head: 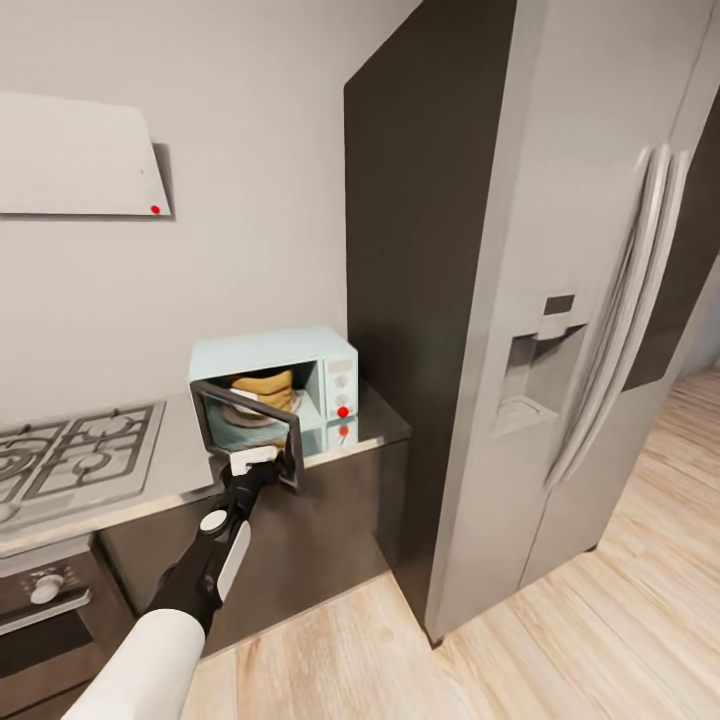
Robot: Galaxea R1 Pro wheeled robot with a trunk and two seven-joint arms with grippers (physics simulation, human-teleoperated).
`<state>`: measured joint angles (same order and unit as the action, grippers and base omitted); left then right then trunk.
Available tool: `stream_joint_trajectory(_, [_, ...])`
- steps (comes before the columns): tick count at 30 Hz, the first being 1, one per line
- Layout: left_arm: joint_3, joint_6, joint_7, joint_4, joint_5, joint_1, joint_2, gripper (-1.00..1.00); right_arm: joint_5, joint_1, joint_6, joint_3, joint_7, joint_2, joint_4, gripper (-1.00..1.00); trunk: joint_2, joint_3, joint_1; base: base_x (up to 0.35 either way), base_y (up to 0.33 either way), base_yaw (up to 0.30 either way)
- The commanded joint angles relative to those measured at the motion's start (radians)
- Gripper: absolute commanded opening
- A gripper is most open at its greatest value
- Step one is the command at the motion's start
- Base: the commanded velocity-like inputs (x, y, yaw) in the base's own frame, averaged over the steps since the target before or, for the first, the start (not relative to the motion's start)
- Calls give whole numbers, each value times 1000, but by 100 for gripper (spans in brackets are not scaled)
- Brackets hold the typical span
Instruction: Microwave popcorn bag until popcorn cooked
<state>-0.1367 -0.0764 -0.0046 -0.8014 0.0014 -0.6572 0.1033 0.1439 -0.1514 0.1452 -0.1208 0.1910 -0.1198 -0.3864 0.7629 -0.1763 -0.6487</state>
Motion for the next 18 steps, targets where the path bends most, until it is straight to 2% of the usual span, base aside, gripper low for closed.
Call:
stream_joint_trajectory(1, [-2, -3, -1, 1, 0, -1, 0, 100, 9, -2, 4, -9, -7, -17, 26, 100, 1, -1, -1, 285, 0, 0])
stream_joint_trajectory(4, [-2, -3, -1, 1, 0, -1, 1, 100, 9, -2, 5, -7, -22, -35, 47, 100, 1, -1, -1, 126, 0, 0])
stream_joint_trajectory(8, [-1, -3, -1, 1, 0, -1, 1, 100, 11, -2, 5, -1, -25, -37, 52, 100, 1, -1, -1, 49, 0, 0])
stream_joint_trajectory(18, [-1, -3, 0, 1, 0, -1, 3, 100, 11, -2, 5, 0, -25, -39, 53, 100, 1, -1, -1, 315, 0, 0])
